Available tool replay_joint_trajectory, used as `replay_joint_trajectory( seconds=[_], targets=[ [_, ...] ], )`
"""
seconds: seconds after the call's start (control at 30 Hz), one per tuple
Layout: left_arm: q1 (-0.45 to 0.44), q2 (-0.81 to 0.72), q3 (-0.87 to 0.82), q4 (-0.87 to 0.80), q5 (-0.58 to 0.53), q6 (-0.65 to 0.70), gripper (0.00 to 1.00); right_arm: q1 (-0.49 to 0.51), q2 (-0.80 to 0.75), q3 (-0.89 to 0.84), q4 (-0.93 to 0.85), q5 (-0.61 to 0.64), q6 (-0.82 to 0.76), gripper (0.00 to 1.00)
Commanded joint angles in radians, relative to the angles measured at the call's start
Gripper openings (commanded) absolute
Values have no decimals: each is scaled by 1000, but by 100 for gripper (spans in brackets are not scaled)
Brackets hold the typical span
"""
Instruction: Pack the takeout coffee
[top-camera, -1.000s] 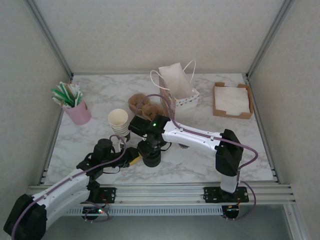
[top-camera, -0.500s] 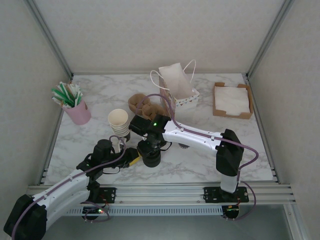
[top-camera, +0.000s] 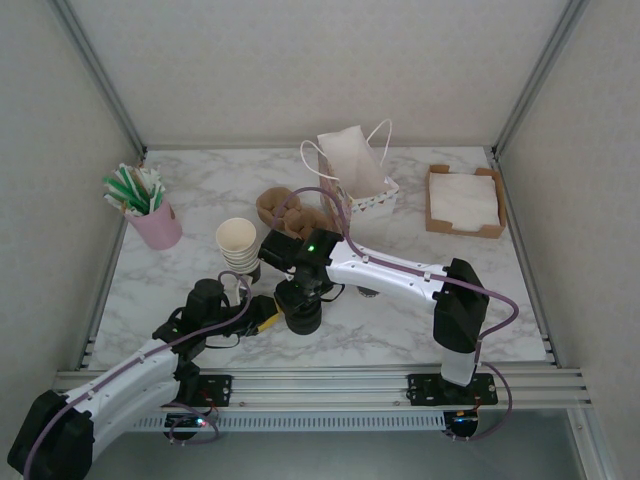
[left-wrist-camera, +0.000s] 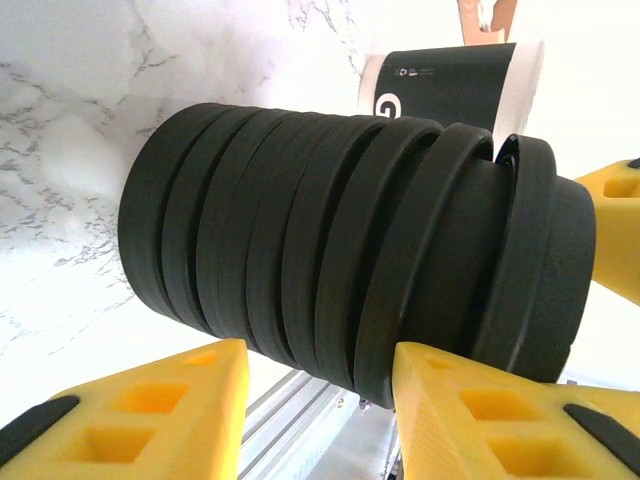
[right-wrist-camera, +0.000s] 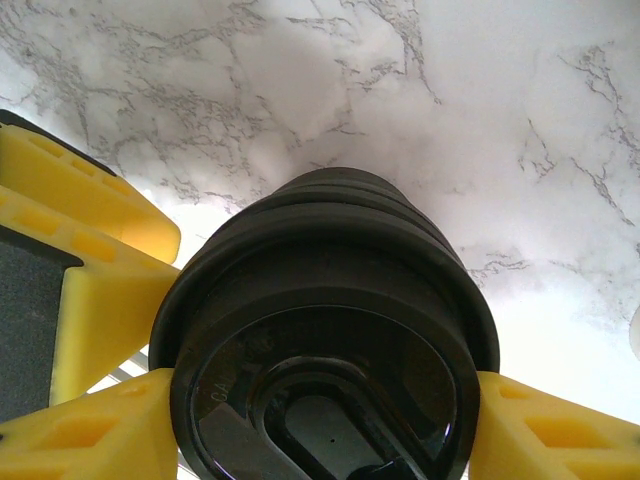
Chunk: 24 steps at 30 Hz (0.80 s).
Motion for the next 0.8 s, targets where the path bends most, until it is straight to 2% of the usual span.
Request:
replay_joint_trajectory(
  seconds=[0.0, 0.77],
  targets=[
    [9, -13, 18, -14, -6, 13, 43, -2, -40, 13, -28, 3, 12, 65],
    [9, -13, 50, -41, -15, 22, 46, -4, -72, 28, -38, 13, 10, 65]
  ],
)
